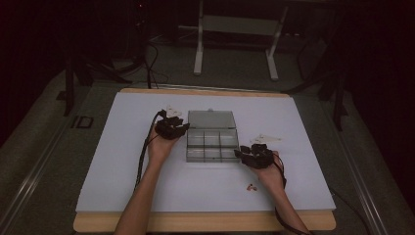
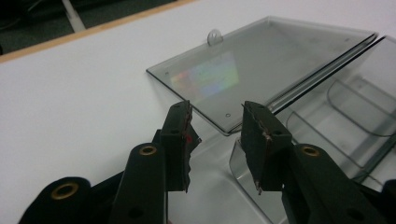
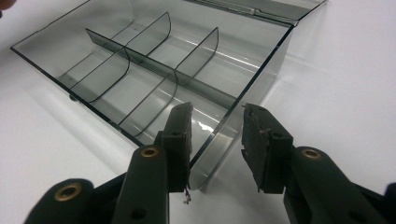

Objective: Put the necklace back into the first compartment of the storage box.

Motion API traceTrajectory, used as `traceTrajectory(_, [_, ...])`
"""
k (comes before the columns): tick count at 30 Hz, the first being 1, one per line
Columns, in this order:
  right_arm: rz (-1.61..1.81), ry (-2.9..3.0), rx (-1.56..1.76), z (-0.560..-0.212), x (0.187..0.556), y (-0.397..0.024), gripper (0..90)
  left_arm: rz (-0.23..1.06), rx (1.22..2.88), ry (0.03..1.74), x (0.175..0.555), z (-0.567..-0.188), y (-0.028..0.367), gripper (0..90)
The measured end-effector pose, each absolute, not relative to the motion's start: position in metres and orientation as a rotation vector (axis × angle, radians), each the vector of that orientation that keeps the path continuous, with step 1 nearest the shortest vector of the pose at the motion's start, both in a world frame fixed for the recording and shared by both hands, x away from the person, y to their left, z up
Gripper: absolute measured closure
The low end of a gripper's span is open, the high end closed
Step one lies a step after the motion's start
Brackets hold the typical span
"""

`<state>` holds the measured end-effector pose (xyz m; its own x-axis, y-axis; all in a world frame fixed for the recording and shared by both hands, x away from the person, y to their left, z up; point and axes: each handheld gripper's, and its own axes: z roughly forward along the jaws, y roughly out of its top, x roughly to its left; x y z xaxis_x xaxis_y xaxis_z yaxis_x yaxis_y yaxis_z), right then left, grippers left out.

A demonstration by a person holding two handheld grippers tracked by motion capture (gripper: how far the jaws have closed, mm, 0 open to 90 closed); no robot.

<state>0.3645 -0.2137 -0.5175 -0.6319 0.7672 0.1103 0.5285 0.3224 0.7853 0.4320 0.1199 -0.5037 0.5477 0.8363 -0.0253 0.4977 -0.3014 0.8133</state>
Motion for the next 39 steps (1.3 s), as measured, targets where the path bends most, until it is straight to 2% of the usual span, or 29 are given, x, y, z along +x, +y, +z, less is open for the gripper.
traceTrajectory(15, [1.196,2.310,1.163,-0.515,0.363,-0.216,60.6,0.567,1.856,1.098,0.390,-0.495,0.147,61.3])
traceTrajectory(29, [1.184,2.324,1.141,-0.510,0.360,-0.215,61.6,0.573,1.914,1.139,0.358,-0.517,0.169,57.4])
traceTrajectory(39, [1.170,2.327,1.130,-0.507,0.358,-0.219,62.5,0.591,1.876,1.170,0.347,-0.523,0.177,55.3])
